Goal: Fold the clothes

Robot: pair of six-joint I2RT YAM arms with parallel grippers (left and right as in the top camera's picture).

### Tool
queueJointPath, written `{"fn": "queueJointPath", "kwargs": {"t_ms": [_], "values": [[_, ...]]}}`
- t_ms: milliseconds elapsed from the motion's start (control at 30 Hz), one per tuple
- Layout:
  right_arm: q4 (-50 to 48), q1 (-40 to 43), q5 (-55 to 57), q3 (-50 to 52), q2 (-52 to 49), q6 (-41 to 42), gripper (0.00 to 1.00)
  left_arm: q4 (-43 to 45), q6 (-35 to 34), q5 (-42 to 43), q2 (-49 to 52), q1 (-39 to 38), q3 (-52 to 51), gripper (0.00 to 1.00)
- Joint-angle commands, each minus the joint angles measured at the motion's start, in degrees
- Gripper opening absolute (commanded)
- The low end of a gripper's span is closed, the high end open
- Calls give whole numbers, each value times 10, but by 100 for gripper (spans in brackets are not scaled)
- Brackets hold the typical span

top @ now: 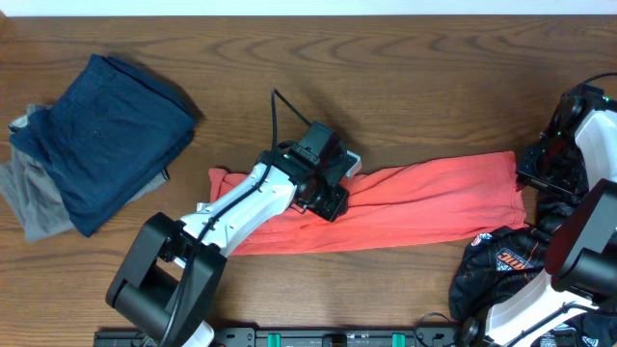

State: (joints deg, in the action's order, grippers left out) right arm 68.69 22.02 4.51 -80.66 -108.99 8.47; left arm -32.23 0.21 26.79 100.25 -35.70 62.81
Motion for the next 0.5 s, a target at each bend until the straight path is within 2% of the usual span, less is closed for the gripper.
{"fn": "queueJointPath", "kwargs": {"t_ms": [0,100,233,300,367,467], "values": [[2,4,-1,2,11,-4,37,-38,8,-10,-31,13,34,38],[2,4,-1,2,11,-4,37,-85,-2,-71,-84,41,55,39],[2,4,-1,2,11,-4,37,-117,-66,-166,-140,86,55,39],[2,4,-3,2,11,-4,37,-136,-94,-174,-146,110,53,37],[2,4,-3,2,11,-4,37,-152,-112,-174,-141,125,44,29],[3,4,-3,2,11,-4,37,-153,-127,-172,-128,136,12,27]]}}
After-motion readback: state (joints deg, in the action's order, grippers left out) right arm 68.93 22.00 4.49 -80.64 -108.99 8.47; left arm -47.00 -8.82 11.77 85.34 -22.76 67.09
